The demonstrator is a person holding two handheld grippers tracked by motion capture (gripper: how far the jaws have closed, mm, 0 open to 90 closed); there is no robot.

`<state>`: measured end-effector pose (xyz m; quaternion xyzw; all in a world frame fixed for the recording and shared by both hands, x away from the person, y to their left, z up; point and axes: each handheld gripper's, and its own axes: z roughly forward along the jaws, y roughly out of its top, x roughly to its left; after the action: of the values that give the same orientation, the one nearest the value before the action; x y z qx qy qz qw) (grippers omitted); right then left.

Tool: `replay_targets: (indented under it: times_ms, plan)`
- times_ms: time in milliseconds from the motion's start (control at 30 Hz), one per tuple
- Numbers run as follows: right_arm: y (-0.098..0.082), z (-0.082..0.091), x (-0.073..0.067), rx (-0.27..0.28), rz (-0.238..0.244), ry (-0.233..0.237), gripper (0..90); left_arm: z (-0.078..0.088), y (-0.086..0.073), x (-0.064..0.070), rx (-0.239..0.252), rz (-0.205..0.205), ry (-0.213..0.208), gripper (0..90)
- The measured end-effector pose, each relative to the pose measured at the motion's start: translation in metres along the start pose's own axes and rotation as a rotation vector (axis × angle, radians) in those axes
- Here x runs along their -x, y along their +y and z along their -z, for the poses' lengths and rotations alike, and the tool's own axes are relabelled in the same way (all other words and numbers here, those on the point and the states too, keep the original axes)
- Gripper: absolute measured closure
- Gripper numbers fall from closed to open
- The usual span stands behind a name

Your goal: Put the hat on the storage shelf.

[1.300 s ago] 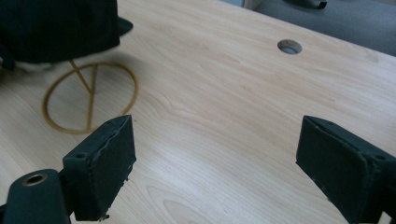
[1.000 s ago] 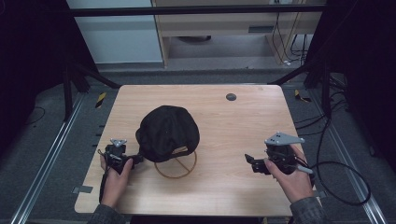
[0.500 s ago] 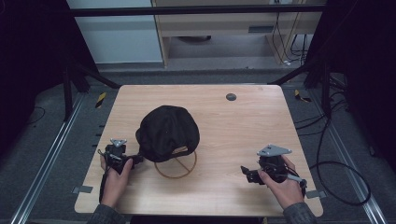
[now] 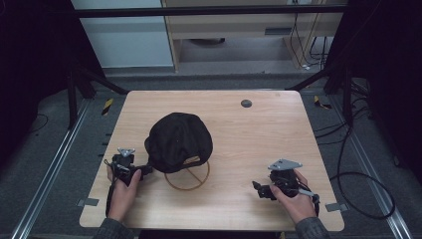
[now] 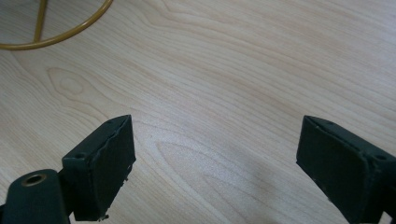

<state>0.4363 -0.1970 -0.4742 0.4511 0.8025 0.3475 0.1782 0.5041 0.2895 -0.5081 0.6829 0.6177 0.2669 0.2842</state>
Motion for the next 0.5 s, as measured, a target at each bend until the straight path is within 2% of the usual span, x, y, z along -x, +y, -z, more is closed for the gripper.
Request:
replay_targets:
  times_ms: [500]
  plan:
    - [-0.003, -0.019, -0.001, 0.007, -0.029, -0.016, 11.5, 0.0, 0.001, -0.001, -0.001, -0.002, -0.002, 0.0]
